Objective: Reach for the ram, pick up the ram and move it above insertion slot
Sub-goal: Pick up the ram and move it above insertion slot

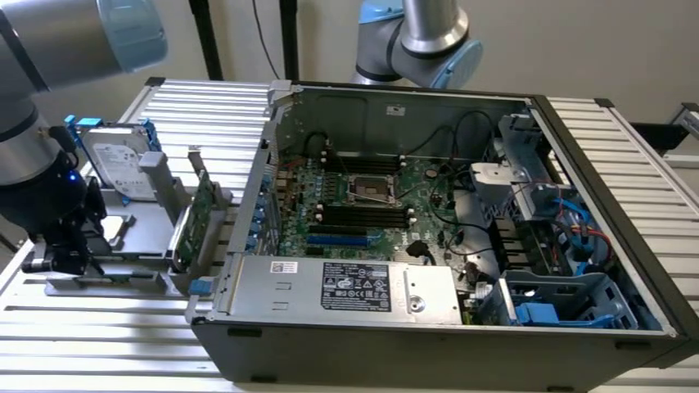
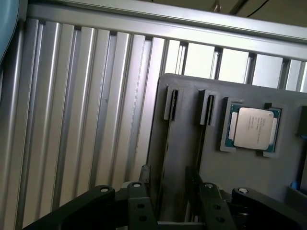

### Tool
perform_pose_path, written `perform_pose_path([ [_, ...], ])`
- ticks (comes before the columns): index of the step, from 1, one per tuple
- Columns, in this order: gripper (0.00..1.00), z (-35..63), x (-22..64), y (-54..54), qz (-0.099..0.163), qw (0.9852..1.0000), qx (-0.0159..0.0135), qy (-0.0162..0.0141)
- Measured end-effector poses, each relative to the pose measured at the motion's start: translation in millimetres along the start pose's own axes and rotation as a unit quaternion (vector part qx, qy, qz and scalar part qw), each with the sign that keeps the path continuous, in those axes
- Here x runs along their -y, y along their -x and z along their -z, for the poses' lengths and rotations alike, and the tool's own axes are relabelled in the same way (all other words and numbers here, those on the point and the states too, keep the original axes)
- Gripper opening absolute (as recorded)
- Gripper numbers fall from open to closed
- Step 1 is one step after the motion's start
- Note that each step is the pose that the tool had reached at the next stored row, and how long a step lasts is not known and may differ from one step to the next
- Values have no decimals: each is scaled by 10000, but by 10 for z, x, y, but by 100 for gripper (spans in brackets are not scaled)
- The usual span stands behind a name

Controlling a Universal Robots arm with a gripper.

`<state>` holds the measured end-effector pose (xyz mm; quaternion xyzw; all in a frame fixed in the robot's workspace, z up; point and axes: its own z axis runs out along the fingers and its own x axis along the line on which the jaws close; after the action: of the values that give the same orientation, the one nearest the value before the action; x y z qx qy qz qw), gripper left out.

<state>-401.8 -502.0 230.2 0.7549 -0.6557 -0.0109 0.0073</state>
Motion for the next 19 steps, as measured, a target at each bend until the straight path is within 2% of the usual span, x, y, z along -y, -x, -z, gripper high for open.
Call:
perform_pose_path([
  [9,42,-158,3,-17,-116,9999,12,-2],
  [19,42,-240,11,-21,-325,9995,22,-4],
])
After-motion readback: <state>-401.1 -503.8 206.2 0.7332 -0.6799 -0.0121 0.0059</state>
